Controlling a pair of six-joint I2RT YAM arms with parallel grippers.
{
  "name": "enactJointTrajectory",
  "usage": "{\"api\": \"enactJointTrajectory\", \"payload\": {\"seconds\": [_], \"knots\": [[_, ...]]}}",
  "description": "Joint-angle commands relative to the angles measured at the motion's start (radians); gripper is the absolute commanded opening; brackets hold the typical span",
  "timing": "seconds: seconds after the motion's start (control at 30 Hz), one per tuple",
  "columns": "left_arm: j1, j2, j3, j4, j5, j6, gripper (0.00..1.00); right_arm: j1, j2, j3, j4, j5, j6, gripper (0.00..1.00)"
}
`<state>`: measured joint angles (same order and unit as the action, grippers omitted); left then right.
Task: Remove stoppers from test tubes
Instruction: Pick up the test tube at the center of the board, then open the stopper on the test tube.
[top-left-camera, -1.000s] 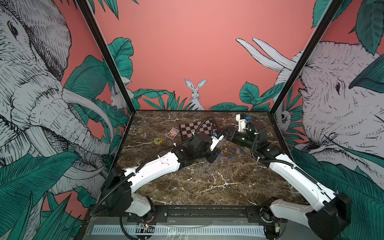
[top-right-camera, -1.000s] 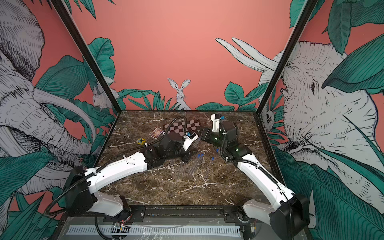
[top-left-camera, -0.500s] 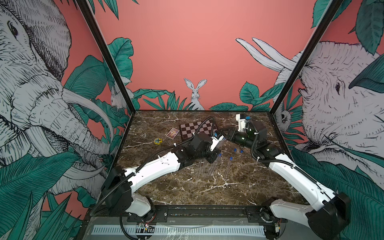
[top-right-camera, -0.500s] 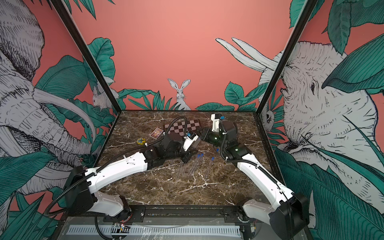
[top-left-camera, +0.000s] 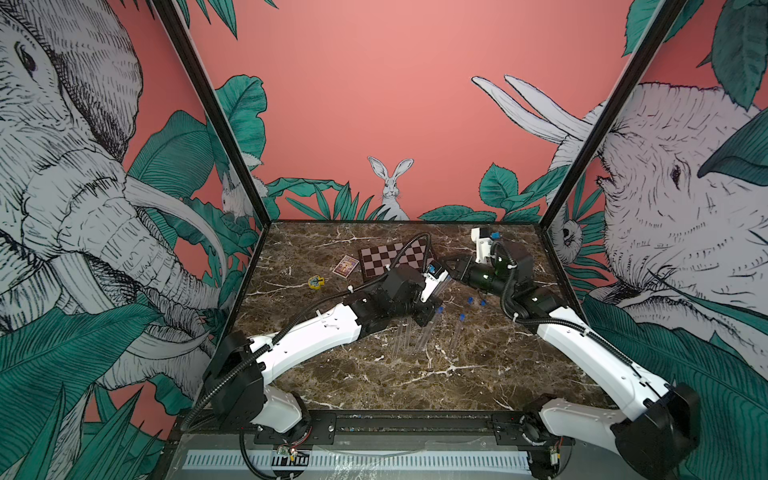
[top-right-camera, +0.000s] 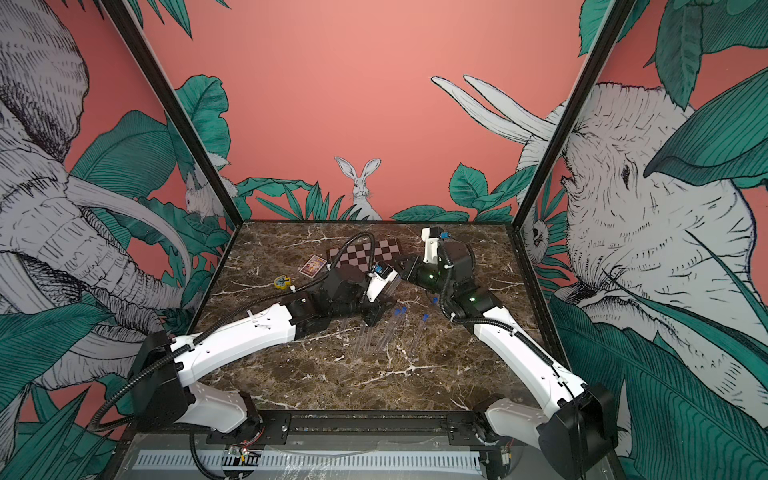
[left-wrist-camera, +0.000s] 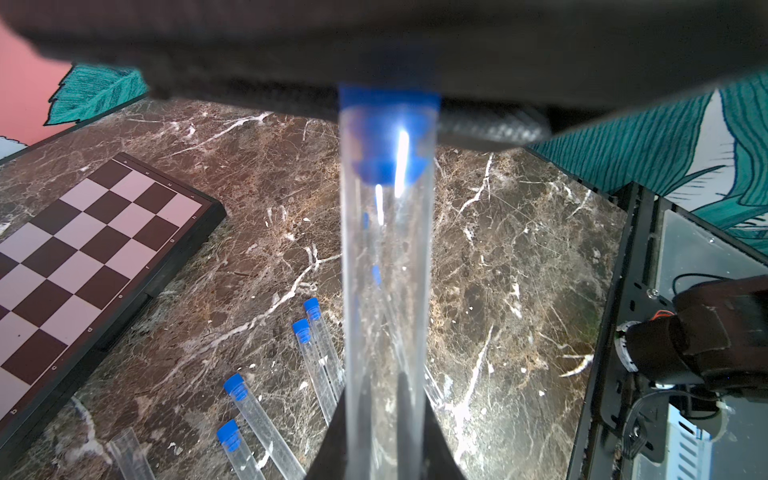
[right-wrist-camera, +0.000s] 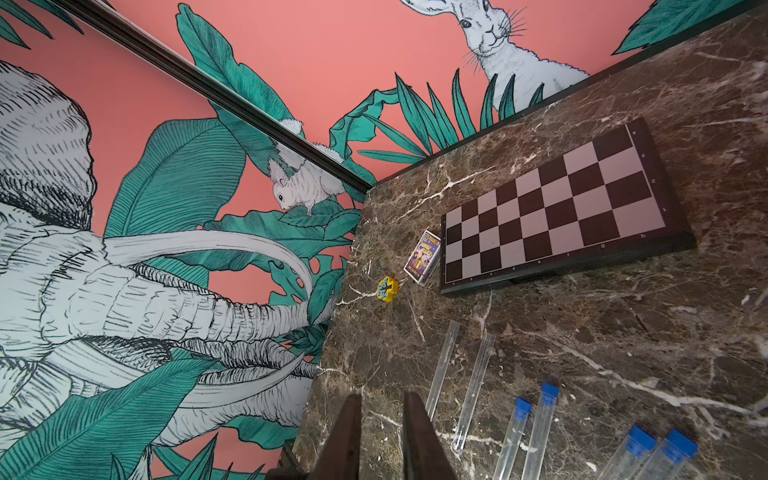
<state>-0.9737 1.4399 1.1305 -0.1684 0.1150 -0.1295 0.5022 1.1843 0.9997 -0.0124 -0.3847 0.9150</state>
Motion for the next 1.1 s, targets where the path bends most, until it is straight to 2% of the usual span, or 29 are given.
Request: {"api": "enactJointTrajectory", "payload": {"seconds": [0.0,0.2,0.37,0.7,0.8,1.07], "knots": [[-0.005,0.001,0.031,0.002,0.001,0.014,0.00,0.005,-0.003,-0.011,0.049,-0.011,0.015,0.17],[-0.004,0.001,0.030,0.003,0.001,0.014,0.00,0.005,0.001,-0.017,0.052,-0.015,0.020,0.10],[-0.005,0.001,0.032,0.006,-0.001,0.014,0.00,0.007,0.003,-0.019,0.056,-0.020,0.025,0.15],[-0.005,-0.001,0.032,0.005,-0.003,0.016,0.00,0.009,0.008,-0.019,0.060,-0.020,0.025,0.13],[-0.005,-0.002,0.031,0.007,-0.005,0.016,0.00,0.013,0.010,-0.020,0.064,-0.024,0.028,0.16],[-0.004,-0.003,0.032,0.009,-0.003,0.017,0.00,0.015,0.012,-0.020,0.066,-0.025,0.030,0.14]]}}
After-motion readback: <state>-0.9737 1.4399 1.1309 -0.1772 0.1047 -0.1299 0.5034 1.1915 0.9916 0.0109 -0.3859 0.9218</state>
